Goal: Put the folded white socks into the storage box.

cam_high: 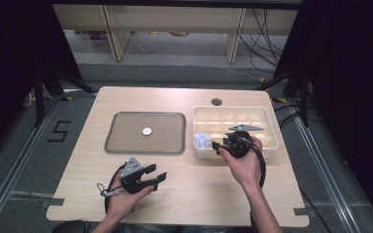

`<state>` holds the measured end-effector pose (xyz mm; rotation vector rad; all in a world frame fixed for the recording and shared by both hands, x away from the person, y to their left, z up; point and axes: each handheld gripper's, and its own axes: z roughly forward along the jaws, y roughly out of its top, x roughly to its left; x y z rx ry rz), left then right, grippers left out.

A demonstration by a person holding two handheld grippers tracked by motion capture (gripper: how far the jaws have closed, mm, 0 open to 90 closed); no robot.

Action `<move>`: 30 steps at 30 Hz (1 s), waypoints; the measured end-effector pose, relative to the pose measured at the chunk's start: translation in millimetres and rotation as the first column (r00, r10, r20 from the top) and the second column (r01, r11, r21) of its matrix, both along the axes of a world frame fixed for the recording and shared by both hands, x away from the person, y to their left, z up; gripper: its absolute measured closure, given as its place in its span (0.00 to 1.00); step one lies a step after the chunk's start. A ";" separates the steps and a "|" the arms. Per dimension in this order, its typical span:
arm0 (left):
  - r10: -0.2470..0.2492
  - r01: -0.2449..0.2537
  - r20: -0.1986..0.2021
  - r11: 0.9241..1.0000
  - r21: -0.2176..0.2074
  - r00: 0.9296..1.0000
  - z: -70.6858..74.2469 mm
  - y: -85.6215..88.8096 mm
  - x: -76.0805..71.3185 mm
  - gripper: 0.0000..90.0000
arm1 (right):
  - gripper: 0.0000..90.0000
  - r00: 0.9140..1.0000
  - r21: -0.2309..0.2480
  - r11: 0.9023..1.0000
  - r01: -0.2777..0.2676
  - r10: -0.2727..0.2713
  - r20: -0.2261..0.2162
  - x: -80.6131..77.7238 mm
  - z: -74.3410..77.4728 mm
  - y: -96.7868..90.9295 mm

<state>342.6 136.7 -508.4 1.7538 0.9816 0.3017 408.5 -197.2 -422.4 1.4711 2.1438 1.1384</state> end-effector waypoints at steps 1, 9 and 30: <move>0.001 -0.001 0.002 1.000 0.000 1.000 0.1 0.2 0.0 0.47 | 0.56 1.000 0.000 1.000 0.000 0.000 0.000 0.0 0.0 0.0; 0.007 -0.007 0.005 1.000 -0.001 1.000 0.2 0.3 0.0 0.47 | 0.54 1.000 0.017 1.000 0.013 -0.013 0.007 -19.8 -7.3 -14.2; 0.004 -0.004 -0.007 1.000 -0.004 1.000 -2.4 -2.8 -1.7 0.47 | 0.54 0.997 0.119 0.991 0.063 -0.068 0.040 -58.4 -38.9 -49.7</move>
